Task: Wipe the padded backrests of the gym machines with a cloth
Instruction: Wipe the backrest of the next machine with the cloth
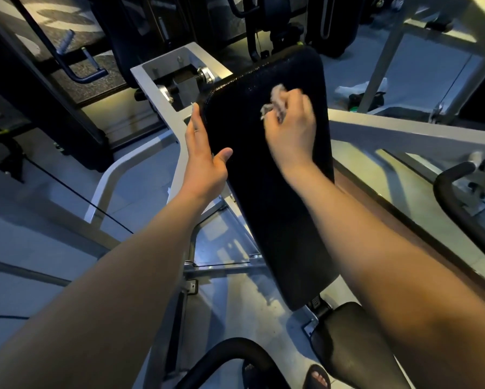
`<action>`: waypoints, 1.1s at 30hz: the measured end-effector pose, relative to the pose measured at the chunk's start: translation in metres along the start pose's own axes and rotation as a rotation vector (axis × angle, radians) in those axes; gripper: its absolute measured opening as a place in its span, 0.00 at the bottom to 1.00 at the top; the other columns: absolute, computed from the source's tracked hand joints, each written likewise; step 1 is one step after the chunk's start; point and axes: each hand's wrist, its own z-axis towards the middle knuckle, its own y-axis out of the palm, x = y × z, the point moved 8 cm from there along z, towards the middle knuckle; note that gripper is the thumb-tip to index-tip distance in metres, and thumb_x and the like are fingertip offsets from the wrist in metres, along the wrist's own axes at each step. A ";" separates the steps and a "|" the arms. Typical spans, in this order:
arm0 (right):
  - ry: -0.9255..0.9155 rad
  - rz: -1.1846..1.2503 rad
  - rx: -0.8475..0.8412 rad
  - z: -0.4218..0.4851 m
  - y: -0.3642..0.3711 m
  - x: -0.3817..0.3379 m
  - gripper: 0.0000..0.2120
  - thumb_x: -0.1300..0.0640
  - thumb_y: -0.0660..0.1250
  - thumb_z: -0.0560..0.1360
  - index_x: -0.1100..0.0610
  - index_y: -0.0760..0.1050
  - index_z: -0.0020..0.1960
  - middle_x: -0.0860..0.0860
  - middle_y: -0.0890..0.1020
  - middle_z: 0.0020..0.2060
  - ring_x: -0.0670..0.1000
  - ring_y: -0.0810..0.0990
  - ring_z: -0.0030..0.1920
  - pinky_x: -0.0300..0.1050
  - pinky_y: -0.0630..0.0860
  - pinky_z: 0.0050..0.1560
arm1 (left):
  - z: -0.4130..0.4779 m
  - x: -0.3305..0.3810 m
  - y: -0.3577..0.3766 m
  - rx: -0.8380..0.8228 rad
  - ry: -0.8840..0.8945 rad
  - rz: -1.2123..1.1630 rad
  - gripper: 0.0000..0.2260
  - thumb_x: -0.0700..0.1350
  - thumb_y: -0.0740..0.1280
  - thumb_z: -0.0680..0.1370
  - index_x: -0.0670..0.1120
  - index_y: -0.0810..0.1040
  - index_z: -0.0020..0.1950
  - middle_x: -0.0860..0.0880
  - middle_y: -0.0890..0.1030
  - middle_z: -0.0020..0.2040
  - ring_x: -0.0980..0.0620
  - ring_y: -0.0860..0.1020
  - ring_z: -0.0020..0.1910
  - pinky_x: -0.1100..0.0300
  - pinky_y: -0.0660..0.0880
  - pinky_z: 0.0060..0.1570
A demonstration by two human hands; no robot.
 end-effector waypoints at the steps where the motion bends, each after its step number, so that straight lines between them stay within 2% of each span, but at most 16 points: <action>1: -0.142 0.007 -0.081 -0.020 0.009 -0.014 0.11 0.58 0.66 0.76 0.63 0.76 0.55 0.58 0.77 0.50 0.50 0.74 0.44 0.31 0.68 0.44 | 0.000 0.000 0.000 0.003 0.005 0.008 0.41 0.37 0.64 0.83 0.57 0.37 0.82 0.54 0.42 0.82 0.54 0.45 0.80 0.59 0.48 0.72; 3: -0.428 -0.031 -0.238 -0.049 0.020 -0.024 0.12 0.57 0.65 0.78 0.63 0.78 0.58 0.60 0.78 0.51 0.57 0.79 0.46 0.43 0.78 0.46 | 0.000 0.000 -0.001 0.006 0.011 0.021 0.41 0.38 0.64 0.83 0.56 0.37 0.82 0.53 0.42 0.82 0.55 0.45 0.80 0.59 0.47 0.73; 5: -0.541 -0.136 -0.260 -0.033 0.016 -0.008 0.13 0.55 0.62 0.80 0.61 0.78 0.59 0.60 0.79 0.52 0.61 0.80 0.49 0.53 0.80 0.47 | 0.000 0.000 -0.001 -0.003 -0.004 0.018 0.41 0.38 0.64 0.83 0.57 0.37 0.82 0.54 0.42 0.82 0.55 0.44 0.80 0.59 0.47 0.72; 6: -0.487 -0.168 -0.204 -0.015 0.009 0.007 0.12 0.56 0.63 0.80 0.61 0.77 0.59 0.60 0.79 0.53 0.61 0.79 0.50 0.53 0.79 0.49 | 0.000 0.000 -0.001 -0.009 -0.011 0.013 0.40 0.39 0.64 0.83 0.57 0.37 0.82 0.55 0.42 0.82 0.56 0.44 0.79 0.60 0.47 0.71; 10: 0.075 -0.083 0.088 0.008 -0.014 0.050 0.11 0.63 0.64 0.75 0.65 0.76 0.56 0.62 0.77 0.52 0.60 0.78 0.48 0.38 0.67 0.45 | -0.001 0.001 0.000 -0.003 -0.012 0.012 0.40 0.38 0.63 0.83 0.57 0.37 0.82 0.55 0.43 0.82 0.69 0.45 0.70 0.64 0.47 0.69; 11: 0.106 -0.039 0.106 -0.006 -0.009 0.043 0.11 0.64 0.64 0.74 0.65 0.76 0.55 0.62 0.77 0.51 0.59 0.77 0.48 0.35 0.65 0.46 | -0.001 0.001 0.000 0.003 -0.013 0.017 0.40 0.38 0.63 0.83 0.57 0.37 0.82 0.55 0.44 0.82 0.70 0.45 0.69 0.64 0.47 0.69; 13: -0.036 0.014 0.009 -0.044 0.009 0.018 0.12 0.63 0.65 0.74 0.65 0.77 0.56 0.62 0.77 0.51 0.56 0.77 0.48 0.34 0.69 0.49 | -0.001 0.000 0.000 0.014 -0.011 0.030 0.41 0.38 0.64 0.83 0.57 0.37 0.82 0.54 0.44 0.82 0.67 0.45 0.74 0.61 0.47 0.71; 17: -0.504 -0.093 -0.291 -0.079 0.021 0.009 0.13 0.61 0.61 0.80 0.64 0.78 0.60 0.62 0.78 0.51 0.62 0.79 0.49 0.54 0.80 0.49 | 0.000 0.001 -0.001 0.030 -0.008 0.040 0.42 0.37 0.64 0.83 0.58 0.37 0.82 0.53 0.46 0.82 0.54 0.46 0.81 0.53 0.49 0.77; 19: -0.403 -0.135 -0.219 -0.045 0.008 0.030 0.12 0.61 0.62 0.78 0.62 0.78 0.59 0.61 0.78 0.52 0.61 0.79 0.50 0.52 0.78 0.52 | 0.000 0.001 0.000 0.023 -0.018 0.027 0.42 0.37 0.64 0.83 0.59 0.37 0.81 0.54 0.46 0.82 0.52 0.46 0.81 0.50 0.49 0.78; 22: 0.084 -0.080 -0.004 -0.016 -0.016 0.064 0.10 0.64 0.64 0.75 0.63 0.76 0.56 0.62 0.76 0.53 0.60 0.78 0.49 0.35 0.68 0.48 | -0.001 0.002 0.000 0.025 -0.035 0.005 0.42 0.37 0.64 0.83 0.61 0.37 0.81 0.55 0.46 0.82 0.51 0.46 0.81 0.46 0.51 0.79; 23: 0.159 -0.054 0.029 -0.026 -0.014 0.061 0.10 0.65 0.65 0.75 0.64 0.76 0.55 0.62 0.76 0.52 0.59 0.77 0.48 0.30 0.64 0.46 | -0.001 0.002 0.000 0.030 -0.038 0.002 0.42 0.37 0.64 0.82 0.61 0.37 0.81 0.55 0.46 0.82 0.51 0.46 0.81 0.46 0.51 0.79; 25: 0.082 -0.002 -0.036 -0.062 0.005 0.034 0.11 0.66 0.66 0.73 0.66 0.77 0.55 0.62 0.76 0.50 0.58 0.77 0.47 0.30 0.67 0.48 | -0.001 0.003 0.001 0.043 -0.040 -0.002 0.43 0.36 0.64 0.82 0.61 0.37 0.81 0.55 0.47 0.82 0.51 0.47 0.81 0.46 0.52 0.79; 28: -0.316 0.002 -0.339 -0.113 0.034 0.006 0.12 0.63 0.63 0.77 0.65 0.77 0.59 0.61 0.77 0.51 0.61 0.79 0.47 0.52 0.79 0.47 | -0.002 0.003 0.002 0.057 -0.040 0.002 0.42 0.36 0.64 0.82 0.60 0.37 0.81 0.54 0.47 0.82 0.51 0.47 0.81 0.47 0.52 0.79; 30: -0.460 -0.070 -0.386 -0.097 0.029 0.018 0.13 0.62 0.60 0.79 0.62 0.77 0.61 0.60 0.78 0.53 0.61 0.79 0.51 0.54 0.79 0.51 | -0.002 0.002 0.001 0.055 -0.046 -0.007 0.43 0.36 0.64 0.82 0.61 0.38 0.81 0.55 0.46 0.82 0.51 0.46 0.81 0.45 0.52 0.79; 32: -0.312 -0.100 -0.262 -0.059 0.007 0.046 0.13 0.63 0.62 0.77 0.61 0.77 0.60 0.60 0.77 0.54 0.59 0.79 0.52 0.42 0.75 0.58 | -0.002 0.003 0.002 0.043 -0.055 -0.023 0.43 0.36 0.64 0.82 0.62 0.37 0.81 0.55 0.46 0.82 0.51 0.46 0.81 0.44 0.52 0.79; 33: -0.147 -0.102 -0.176 -0.042 -0.007 0.063 0.13 0.64 0.63 0.76 0.61 0.77 0.60 0.60 0.76 0.54 0.58 0.78 0.52 0.35 0.70 0.56 | -0.002 0.004 0.002 0.040 -0.057 -0.027 0.43 0.36 0.64 0.82 0.62 0.37 0.80 0.56 0.46 0.82 0.50 0.46 0.81 0.45 0.52 0.79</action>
